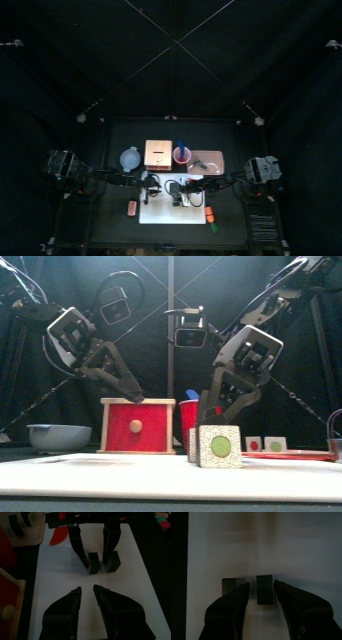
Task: Place sushi on board then cut the sushi with the knife then place the pieces on the plate
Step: Place the 4 sushi pieces on the plate
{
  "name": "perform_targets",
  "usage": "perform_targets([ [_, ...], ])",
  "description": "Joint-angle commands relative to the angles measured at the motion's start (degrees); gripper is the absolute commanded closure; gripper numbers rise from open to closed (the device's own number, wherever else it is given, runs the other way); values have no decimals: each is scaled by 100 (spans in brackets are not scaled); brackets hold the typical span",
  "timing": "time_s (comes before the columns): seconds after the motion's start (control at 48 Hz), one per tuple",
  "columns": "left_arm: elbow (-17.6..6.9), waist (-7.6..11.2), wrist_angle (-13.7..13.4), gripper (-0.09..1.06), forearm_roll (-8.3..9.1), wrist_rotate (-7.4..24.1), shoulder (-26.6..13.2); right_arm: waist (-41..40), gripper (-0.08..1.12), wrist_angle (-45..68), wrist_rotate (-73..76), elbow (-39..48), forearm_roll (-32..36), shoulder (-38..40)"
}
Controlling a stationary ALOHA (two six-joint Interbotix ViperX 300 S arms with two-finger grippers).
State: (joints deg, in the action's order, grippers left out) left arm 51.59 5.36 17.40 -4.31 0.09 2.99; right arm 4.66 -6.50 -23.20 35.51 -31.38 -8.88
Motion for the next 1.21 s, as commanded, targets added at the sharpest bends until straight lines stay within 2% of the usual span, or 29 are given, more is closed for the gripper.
perform_targets([
  [0.021,-62,-9,18,28,-9,0,88,-62,34,26,-9,-97,26,123],
  [0.188,-62,-9,18,28,-9,0,88,-185,49,-26,0,-18,35,246],
  [0.312,-62,-9,18,28,-9,-9,88,-369,48,-316,9,193,18,615],
  [0.542,-62,-9,18,28,-9,0,88,-1143,48,-677,9,1020,26,1951],
  [0.833,-70,-9,18,28,-9,0,88,-2953,48,-800,0,2303,97,3551],
  [1.042,-88,-26,18,28,-9,0,79,-3885,46,-809,9,2830,211,3955],
  [1.208,-114,-44,18,28,-9,0,70,-4210,37,-782,9,3006,396,3858],
])
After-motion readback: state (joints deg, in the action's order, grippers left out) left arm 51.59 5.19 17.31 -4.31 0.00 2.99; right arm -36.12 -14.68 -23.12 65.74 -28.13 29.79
